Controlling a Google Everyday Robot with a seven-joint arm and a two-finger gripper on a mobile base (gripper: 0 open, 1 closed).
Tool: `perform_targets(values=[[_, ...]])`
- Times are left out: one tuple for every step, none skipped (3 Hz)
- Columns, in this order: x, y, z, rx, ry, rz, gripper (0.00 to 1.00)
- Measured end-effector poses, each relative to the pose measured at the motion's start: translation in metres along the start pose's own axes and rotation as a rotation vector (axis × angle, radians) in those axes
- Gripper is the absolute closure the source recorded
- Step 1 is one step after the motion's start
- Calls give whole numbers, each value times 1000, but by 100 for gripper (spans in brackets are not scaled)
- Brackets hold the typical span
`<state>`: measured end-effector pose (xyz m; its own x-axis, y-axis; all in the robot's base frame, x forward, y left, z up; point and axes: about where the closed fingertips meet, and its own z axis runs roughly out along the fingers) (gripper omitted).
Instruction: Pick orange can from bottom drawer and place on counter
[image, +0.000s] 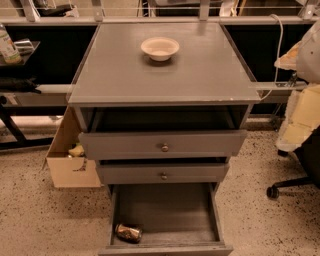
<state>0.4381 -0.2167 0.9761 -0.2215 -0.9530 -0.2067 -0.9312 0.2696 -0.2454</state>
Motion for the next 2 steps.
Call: perform_targets(values=[[-1,0,-1,9,-10,-3,0],[-14,9,32,-46,-102,-7,0]])
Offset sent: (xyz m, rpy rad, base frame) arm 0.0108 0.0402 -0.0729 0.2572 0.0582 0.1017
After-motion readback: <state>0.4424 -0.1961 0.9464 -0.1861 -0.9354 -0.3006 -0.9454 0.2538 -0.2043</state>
